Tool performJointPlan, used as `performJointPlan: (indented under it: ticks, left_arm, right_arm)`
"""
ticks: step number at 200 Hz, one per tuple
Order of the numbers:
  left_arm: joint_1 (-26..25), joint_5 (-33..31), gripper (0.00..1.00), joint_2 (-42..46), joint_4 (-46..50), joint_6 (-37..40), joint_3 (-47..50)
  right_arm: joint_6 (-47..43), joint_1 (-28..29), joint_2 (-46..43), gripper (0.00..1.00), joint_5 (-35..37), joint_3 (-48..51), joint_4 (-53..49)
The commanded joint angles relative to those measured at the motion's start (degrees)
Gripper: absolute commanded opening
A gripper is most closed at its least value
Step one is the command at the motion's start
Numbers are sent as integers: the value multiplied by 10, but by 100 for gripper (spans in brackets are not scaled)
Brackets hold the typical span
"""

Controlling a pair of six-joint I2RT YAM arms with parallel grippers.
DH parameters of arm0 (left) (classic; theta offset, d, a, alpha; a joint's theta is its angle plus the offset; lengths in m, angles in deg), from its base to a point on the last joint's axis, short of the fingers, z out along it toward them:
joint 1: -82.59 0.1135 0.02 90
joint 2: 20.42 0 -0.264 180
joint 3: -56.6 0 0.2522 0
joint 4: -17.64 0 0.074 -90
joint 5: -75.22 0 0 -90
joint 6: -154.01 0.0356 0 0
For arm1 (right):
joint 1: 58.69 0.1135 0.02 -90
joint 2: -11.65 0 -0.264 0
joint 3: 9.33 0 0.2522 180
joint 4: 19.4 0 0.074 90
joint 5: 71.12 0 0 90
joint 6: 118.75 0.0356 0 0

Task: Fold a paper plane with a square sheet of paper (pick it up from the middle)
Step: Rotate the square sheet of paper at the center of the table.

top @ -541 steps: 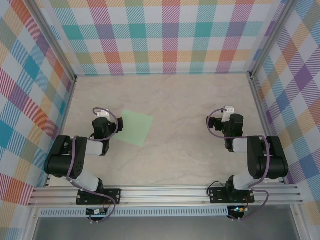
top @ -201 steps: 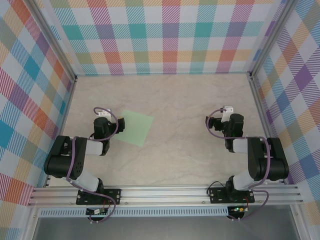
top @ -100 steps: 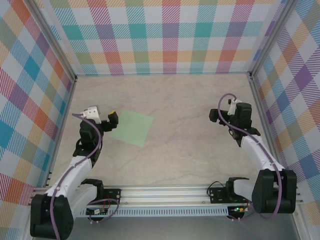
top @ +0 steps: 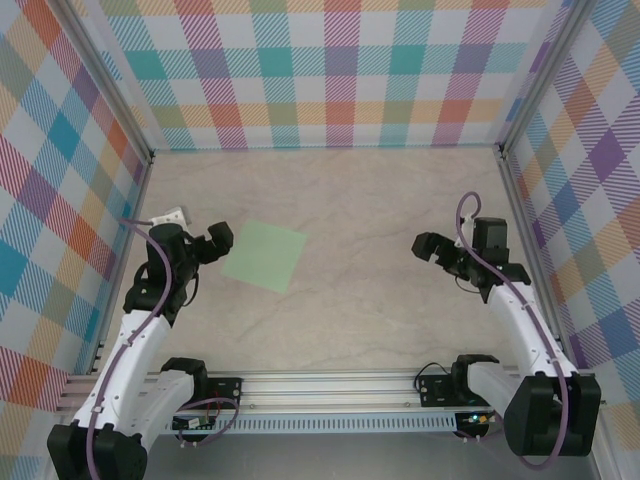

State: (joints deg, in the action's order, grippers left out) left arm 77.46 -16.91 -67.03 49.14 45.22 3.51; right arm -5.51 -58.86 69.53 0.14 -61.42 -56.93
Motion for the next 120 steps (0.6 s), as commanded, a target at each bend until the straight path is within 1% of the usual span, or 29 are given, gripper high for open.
performJointPlan:
  ticks: [1, 22, 37, 47, 73, 90, 101, 120]
  left_arm:
    - [9, 11, 100, 27, 54, -50, 7]
    - [10, 8, 100, 30, 49, -90, 16]
    - [10, 54, 100, 11, 34, -97, 13]
    - [10, 87, 100, -9, 29, -103, 8]
    - [10, 164, 100, -110, 18, -95, -13]
    - [10, 184, 100, -183, 34, -90, -44]
    - [9, 203, 100, -229, 28, -90, -59]
    - [6, 238, 100, -307, 27, -69, -93]
  right_arm:
    - [30, 2, -14, 100, -97, 15, -13]
    - [60, 2, -29, 100, -147, 28, 17]
    - [70, 5, -28, 100, -188, 27, 31]
    - [75, 6, -25, 100, -188, 22, 25]
    - [96, 15, -23, 100, -181, 31, 44]
    - [103, 29, -8, 100, -193, 31, 59]
    - [98, 45, 10, 100, -187, 23, 60]
    - [95, 71, 56, 100, -178, 8, 70]
